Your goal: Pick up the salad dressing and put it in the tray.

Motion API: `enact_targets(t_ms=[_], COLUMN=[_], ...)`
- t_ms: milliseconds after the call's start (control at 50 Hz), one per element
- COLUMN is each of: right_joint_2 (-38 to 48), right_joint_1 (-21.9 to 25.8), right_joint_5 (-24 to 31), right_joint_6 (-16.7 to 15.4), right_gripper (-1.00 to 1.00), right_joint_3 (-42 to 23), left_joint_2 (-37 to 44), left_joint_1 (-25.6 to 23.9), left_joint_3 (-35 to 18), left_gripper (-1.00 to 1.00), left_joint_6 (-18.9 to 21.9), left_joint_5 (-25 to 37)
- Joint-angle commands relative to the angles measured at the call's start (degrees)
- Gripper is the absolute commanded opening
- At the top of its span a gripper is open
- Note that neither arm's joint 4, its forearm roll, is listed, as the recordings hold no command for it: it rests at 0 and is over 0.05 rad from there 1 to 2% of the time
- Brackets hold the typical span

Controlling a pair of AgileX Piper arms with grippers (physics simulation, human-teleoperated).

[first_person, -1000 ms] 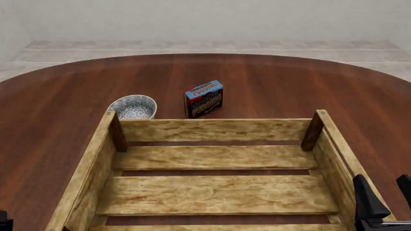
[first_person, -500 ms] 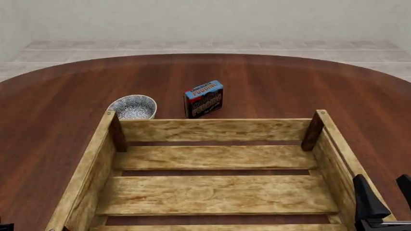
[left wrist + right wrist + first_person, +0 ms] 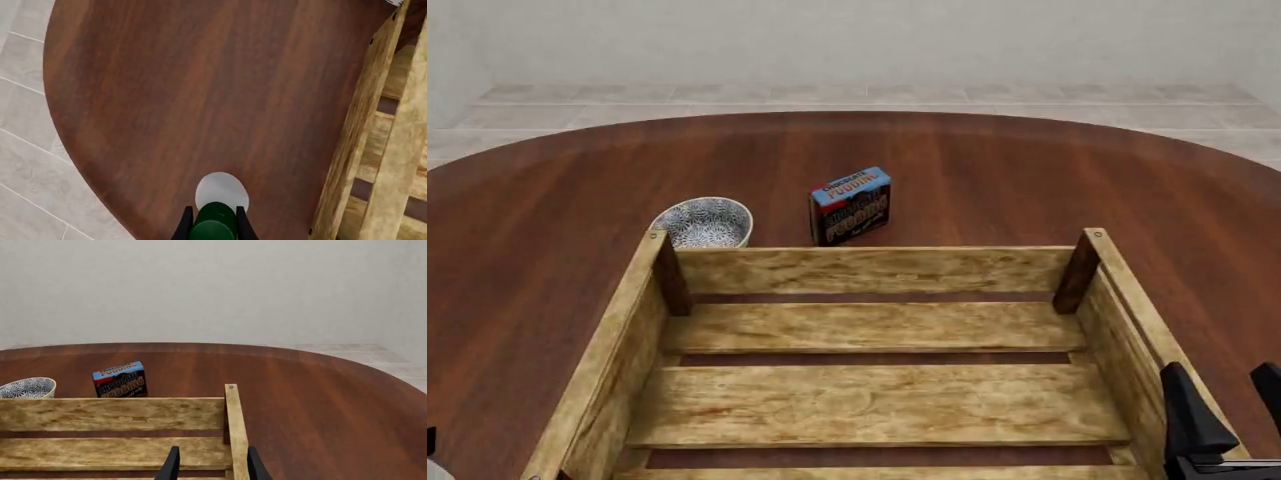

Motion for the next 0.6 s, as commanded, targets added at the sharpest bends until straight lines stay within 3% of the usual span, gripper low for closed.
enact_targets(t_ms=[20, 380, 600], right_joint_2=[-0.01, 0.00, 0.00], right_joint_1=[0.00, 0.00, 0.01], right_joint_5=[0.00, 0.00, 0.00], right_joint_6=[-0.01, 0.00, 0.00], right_gripper=[1.00, 1.00, 1.00], right_joint_3=[0.00, 0.00, 0.00], left_joint_2=[-2.15, -0.66, 3.17], left_joint_1=[-4.08, -13.94, -20.67], left_joint_3=[-7.83, -21.44, -27.49], left_gripper=[-1.00, -1.00, -1.00], left_joint_6=[-1.96, -5.74, -5.48], left_joint_5=[4.90, 10.32, 10.10])
